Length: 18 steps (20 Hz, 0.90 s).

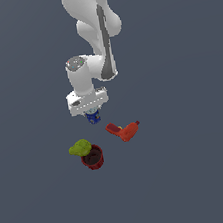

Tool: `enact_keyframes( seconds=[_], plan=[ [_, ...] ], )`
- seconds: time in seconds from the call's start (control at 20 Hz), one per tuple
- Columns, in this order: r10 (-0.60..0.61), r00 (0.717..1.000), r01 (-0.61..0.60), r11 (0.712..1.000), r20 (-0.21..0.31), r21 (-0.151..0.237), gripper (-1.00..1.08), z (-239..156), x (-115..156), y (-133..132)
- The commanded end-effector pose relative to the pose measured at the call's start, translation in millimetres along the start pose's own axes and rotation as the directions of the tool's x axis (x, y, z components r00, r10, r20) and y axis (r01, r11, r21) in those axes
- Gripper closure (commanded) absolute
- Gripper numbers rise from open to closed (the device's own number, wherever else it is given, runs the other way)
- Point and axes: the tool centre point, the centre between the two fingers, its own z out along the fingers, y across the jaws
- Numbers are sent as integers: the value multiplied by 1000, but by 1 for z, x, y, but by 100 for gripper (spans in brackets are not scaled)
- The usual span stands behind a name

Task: Pick up a designated object from a clutter of objects.

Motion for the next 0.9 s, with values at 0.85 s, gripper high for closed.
enact_keyframes(
  seconds=[0.85],
  plan=[
    [1, 1000, -1, 1000, 2, -4, 108, -69, 16, -32]
  ],
)
